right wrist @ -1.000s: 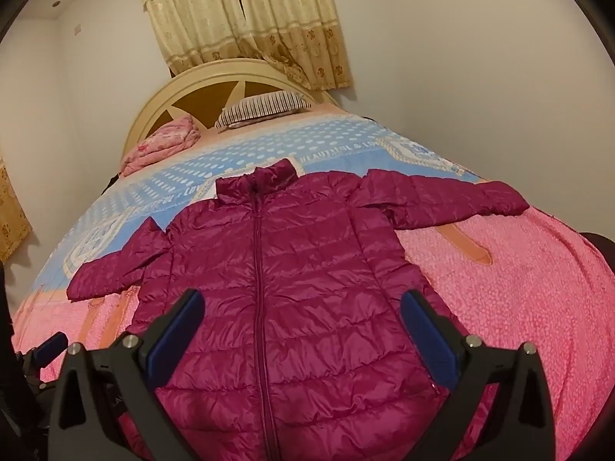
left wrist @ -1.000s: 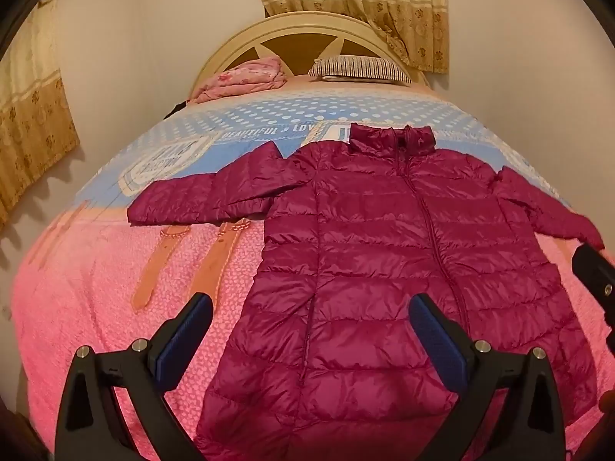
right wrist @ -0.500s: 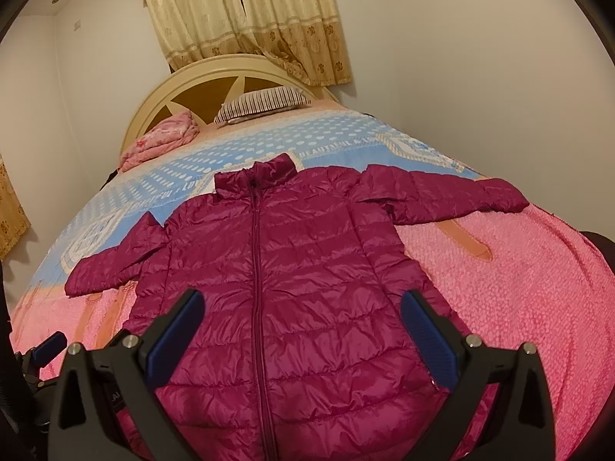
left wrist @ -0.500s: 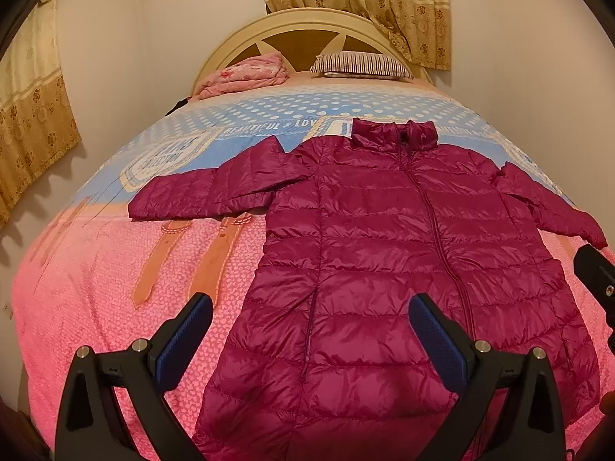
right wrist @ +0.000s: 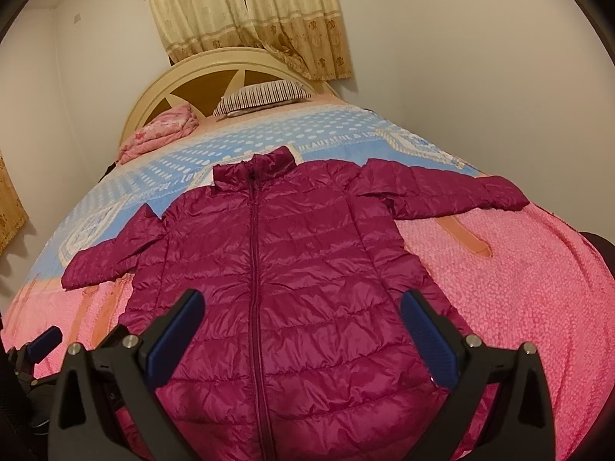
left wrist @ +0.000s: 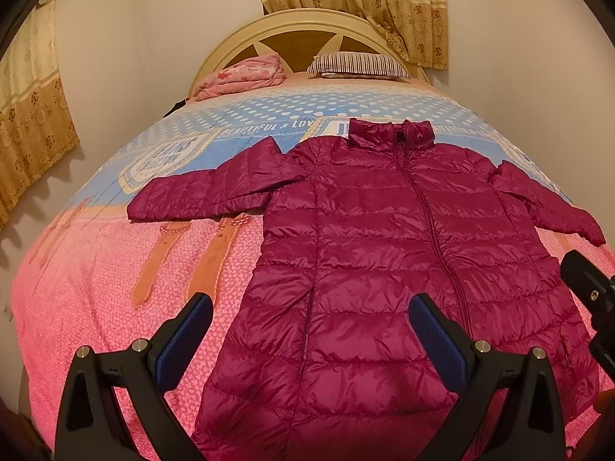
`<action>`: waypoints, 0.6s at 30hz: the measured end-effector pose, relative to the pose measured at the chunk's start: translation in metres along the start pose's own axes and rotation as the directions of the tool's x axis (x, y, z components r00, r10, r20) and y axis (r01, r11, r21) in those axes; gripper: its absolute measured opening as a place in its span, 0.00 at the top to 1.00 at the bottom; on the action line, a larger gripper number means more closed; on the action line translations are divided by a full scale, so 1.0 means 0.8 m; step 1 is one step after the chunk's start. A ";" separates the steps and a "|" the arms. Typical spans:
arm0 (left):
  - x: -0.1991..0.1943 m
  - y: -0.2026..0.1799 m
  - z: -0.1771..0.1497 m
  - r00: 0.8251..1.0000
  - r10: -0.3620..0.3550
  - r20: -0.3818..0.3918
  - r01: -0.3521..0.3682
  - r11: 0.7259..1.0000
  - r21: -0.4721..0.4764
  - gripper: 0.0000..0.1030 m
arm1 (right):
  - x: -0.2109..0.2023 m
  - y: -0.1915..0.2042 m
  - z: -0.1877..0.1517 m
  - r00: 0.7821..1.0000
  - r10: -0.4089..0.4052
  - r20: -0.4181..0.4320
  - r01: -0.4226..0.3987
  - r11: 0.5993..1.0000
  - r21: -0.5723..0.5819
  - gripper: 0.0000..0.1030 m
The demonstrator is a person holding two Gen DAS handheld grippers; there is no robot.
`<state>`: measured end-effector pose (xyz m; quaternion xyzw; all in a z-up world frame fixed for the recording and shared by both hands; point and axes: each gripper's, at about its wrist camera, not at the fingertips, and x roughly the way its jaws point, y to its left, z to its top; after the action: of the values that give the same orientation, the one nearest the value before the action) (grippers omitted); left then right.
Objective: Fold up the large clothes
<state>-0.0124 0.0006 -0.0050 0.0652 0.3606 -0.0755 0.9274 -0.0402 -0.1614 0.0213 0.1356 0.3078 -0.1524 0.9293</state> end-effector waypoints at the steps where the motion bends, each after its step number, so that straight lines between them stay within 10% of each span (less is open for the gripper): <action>1: -0.001 0.000 0.000 1.000 -0.002 0.002 0.002 1.000 0.000 0.01 | 0.001 0.000 0.000 1.000 -0.002 -0.003 0.002 1.000 0.000 0.00; 18: -0.007 -0.003 0.001 1.000 -0.010 0.009 0.010 1.000 0.004 0.01 | 0.004 -0.001 -0.001 1.000 -0.003 -0.030 0.003 1.000 0.000 0.00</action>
<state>-0.0165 -0.0011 -0.0005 0.0650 0.3563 -0.0811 0.9286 -0.0383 -0.1625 0.0185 0.1375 0.3218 -0.1515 0.9244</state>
